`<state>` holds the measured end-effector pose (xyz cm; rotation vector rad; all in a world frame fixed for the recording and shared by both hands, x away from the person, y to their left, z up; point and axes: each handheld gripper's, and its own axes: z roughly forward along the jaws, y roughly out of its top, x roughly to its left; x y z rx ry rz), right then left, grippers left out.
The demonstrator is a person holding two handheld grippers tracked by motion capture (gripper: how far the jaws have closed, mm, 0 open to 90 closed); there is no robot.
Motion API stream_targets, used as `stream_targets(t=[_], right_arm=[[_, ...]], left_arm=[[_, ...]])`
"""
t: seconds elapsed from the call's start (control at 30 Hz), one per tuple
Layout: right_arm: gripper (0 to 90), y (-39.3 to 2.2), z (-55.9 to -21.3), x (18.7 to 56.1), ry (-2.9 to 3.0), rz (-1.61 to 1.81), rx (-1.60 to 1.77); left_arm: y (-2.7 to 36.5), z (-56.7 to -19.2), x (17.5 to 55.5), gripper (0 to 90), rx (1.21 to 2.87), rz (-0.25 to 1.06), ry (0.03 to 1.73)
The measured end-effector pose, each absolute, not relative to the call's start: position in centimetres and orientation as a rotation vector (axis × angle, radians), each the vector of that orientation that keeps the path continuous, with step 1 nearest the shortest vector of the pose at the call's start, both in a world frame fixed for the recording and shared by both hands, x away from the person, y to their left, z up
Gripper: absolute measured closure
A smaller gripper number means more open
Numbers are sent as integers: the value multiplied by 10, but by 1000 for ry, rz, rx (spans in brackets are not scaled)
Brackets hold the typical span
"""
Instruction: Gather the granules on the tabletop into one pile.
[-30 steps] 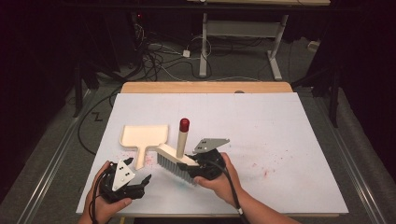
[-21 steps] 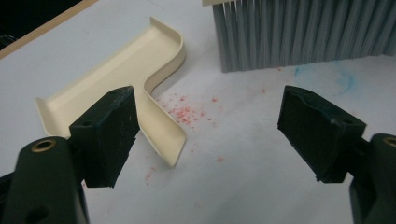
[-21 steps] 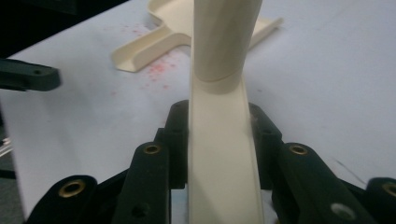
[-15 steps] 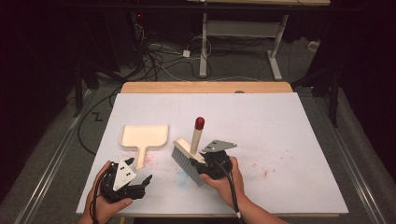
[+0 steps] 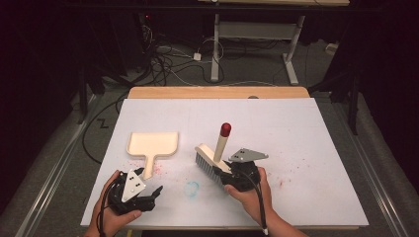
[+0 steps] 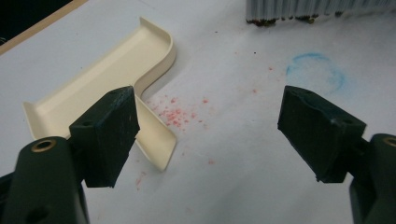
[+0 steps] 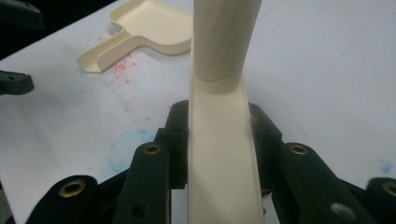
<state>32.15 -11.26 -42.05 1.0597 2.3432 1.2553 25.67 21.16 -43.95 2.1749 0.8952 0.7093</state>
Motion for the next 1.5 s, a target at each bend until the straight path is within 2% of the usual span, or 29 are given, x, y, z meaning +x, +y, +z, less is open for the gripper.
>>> stream_targets(t=[0.33,0.6,0.77,1.0,1.3,1.5], right_arm=[[671,-153,-394,322,2248,1296,1077],[671,-176,-412,332,2171,1090,1145],[671,-167,-426,335,2152,1002,1137],[670,-134,-432,323,2130,977,1116],[671,-100,-429,329,2141,1026,1109],[671,-102,-424,337,2122,1040,1102]], left_arm=[[211,-440,256,197,2176,713,899],[210,-439,258,196,2184,728,878],[209,-439,257,197,2188,714,887],[208,-439,256,197,2190,726,861],[208,-438,256,197,2180,720,846],[210,-439,255,197,2178,721,849]])
